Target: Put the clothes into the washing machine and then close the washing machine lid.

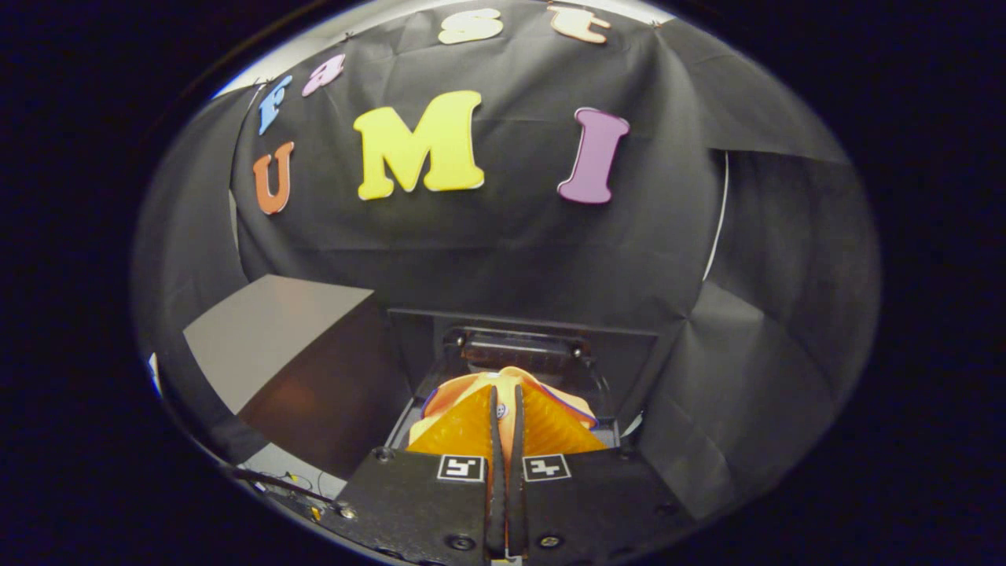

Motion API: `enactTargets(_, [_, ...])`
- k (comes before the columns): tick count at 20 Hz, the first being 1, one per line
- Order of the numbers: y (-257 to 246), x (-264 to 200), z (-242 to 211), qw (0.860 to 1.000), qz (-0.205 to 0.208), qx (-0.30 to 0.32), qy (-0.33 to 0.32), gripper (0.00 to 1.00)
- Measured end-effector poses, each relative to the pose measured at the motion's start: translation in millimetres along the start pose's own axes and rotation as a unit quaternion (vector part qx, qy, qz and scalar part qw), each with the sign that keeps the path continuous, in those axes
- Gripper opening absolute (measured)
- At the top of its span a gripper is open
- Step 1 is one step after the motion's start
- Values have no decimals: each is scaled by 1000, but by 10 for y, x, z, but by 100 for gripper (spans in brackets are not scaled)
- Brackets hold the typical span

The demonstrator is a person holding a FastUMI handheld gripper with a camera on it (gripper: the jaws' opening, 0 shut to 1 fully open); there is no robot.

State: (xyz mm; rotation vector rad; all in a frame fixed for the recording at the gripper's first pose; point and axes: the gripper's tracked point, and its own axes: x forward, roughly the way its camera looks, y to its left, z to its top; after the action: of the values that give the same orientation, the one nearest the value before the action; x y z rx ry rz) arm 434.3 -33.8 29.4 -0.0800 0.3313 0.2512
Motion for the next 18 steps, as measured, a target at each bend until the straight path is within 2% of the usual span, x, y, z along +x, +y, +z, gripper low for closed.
enactTargets(7, [152,394,-579,997,26,-21,73,5])
enactTargets(18, [70,828,-1683,980,9,-5,200,5])
